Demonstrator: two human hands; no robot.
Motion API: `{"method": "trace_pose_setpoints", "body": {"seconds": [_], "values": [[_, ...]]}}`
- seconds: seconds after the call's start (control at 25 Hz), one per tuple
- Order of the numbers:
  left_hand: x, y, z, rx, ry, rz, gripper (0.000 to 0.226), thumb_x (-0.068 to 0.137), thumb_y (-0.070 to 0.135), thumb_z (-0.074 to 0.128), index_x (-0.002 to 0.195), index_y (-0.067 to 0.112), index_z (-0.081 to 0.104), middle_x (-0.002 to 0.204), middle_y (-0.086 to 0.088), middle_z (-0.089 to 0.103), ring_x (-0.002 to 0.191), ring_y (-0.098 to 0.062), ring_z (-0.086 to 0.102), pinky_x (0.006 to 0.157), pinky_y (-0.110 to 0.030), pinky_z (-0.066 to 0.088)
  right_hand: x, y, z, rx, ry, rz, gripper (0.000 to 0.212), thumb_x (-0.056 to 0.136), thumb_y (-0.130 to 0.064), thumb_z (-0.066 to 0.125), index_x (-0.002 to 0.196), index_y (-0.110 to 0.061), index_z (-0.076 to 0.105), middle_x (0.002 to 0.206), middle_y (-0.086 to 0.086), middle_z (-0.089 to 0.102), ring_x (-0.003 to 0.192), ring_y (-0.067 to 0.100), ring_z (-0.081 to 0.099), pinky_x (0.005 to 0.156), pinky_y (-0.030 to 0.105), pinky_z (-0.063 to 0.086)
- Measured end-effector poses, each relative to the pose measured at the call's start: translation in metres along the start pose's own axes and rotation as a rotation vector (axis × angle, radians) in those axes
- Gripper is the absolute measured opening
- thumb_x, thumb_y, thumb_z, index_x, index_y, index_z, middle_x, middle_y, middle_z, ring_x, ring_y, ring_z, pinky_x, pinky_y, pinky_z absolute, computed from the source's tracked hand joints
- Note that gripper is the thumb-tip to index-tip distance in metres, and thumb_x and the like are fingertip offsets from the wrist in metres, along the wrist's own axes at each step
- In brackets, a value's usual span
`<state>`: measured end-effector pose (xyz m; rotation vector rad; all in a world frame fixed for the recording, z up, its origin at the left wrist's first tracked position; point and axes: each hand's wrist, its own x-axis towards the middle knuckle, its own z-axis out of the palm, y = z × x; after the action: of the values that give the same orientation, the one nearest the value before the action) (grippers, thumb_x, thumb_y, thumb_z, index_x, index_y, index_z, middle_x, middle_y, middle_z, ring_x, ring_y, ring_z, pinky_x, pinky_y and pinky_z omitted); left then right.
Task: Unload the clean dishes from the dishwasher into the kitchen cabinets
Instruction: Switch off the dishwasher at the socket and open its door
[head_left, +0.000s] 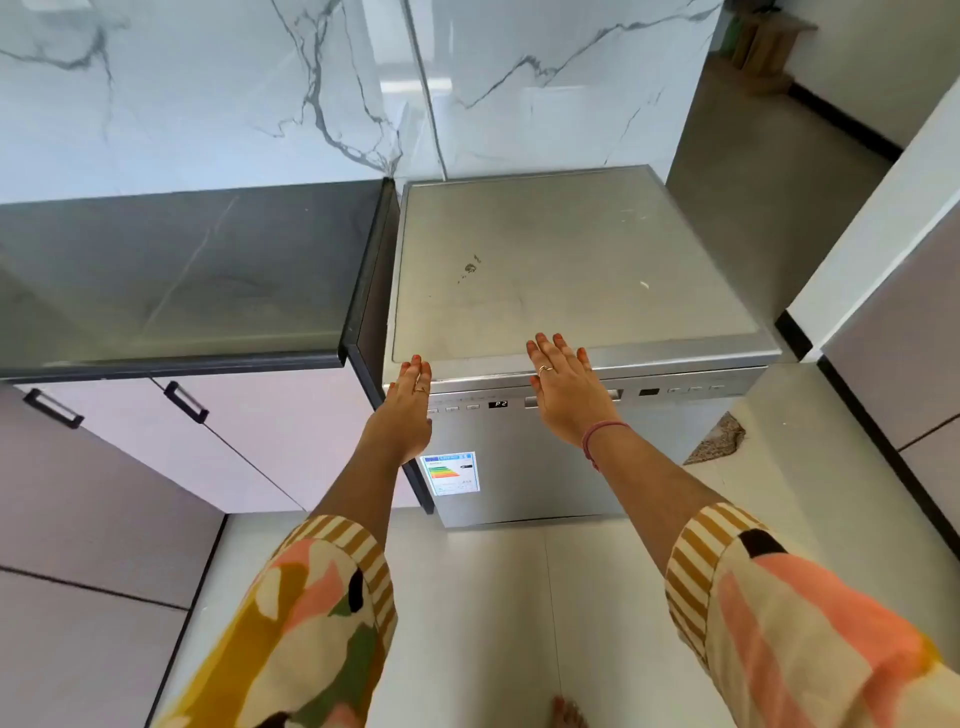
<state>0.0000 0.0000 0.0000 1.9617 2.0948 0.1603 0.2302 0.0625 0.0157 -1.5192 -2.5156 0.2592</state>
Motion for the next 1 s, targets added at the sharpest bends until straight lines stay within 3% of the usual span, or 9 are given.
{"method": "trace_pose_setpoints", "body": {"seconds": [0.16, 0.28, 0.4, 0.52, 0.72, 1.0], "values": [[0.017, -0.009, 0.015, -0.055, 0.060, -0.070, 0.079, 0.093, 0.020, 0.059, 0.153, 0.010, 0.008, 0.161, -0.006, 0.005, 0.149, -0.024, 0.005, 0.116, -0.038, 0.022, 0.014, -0.001, 0.025, 0.003, -0.092, -0.006, 0.056, 0.100, -0.006, 0.028, 0.153, -0.013, 0.010, 0.161, 0.002, 0.005, 0.149, 0.019, 0.001, 0.120, 0.037, 0.000], [0.029, -0.018, 0.034, 0.063, 0.110, -0.036, 0.086, 0.090, 0.027, 0.063, 0.152, 0.008, 0.007, 0.161, -0.009, 0.000, 0.148, -0.028, -0.004, 0.118, -0.043, 0.010, 0.020, 0.006, 0.045, -0.015, -0.088, -0.041, 0.056, 0.100, -0.005, 0.028, 0.152, -0.014, 0.012, 0.161, 0.001, 0.007, 0.149, 0.019, 0.002, 0.120, 0.039, -0.002], [0.040, -0.026, 0.048, 0.146, 0.140, -0.051, 0.095, 0.087, 0.034, 0.066, 0.152, 0.006, 0.002, 0.161, -0.012, -0.003, 0.147, -0.032, -0.006, 0.118, -0.046, 0.005, 0.023, 0.016, 0.064, -0.020, -0.005, -0.056, 0.052, 0.101, -0.010, 0.032, 0.151, -0.015, 0.021, 0.159, 0.000, 0.017, 0.148, 0.021, 0.012, 0.118, 0.043, -0.002], [0.048, -0.035, 0.059, 0.297, 0.256, -0.016, 0.100, 0.076, 0.040, 0.075, 0.151, 0.006, 0.017, 0.157, -0.017, 0.019, 0.144, -0.039, 0.016, 0.113, -0.052, 0.015, 0.023, 0.025, 0.080, -0.009, 0.133, -0.087, 0.050, 0.097, -0.013, 0.035, 0.147, -0.016, 0.034, 0.154, 0.000, 0.032, 0.143, 0.024, 0.028, 0.115, 0.047, 0.006], [0.061, -0.047, 0.079, 0.230, 0.426, 0.029, 0.096, 0.068, 0.023, 0.084, 0.144, 0.009, 0.026, 0.148, -0.019, 0.039, 0.136, -0.043, 0.034, 0.109, -0.055, 0.019, 0.026, 0.026, 0.100, 0.047, 0.298, -0.079, 0.053, 0.091, -0.016, 0.029, 0.140, -0.014, 0.046, 0.146, 0.001, 0.045, 0.137, 0.023, 0.039, 0.115, 0.050, 0.016], [0.062, -0.040, 0.082, 0.122, 0.452, -0.038, 0.089, 0.072, 0.010, 0.080, 0.145, 0.013, 0.030, 0.151, -0.014, 0.036, 0.140, -0.037, 0.029, 0.111, -0.055, 0.020, 0.028, 0.021, 0.101, 0.097, 0.335, -0.039, 0.052, 0.090, -0.015, 0.029, 0.138, -0.013, 0.049, 0.144, 0.003, 0.048, 0.136, 0.025, 0.041, 0.115, 0.050, 0.016]]}}
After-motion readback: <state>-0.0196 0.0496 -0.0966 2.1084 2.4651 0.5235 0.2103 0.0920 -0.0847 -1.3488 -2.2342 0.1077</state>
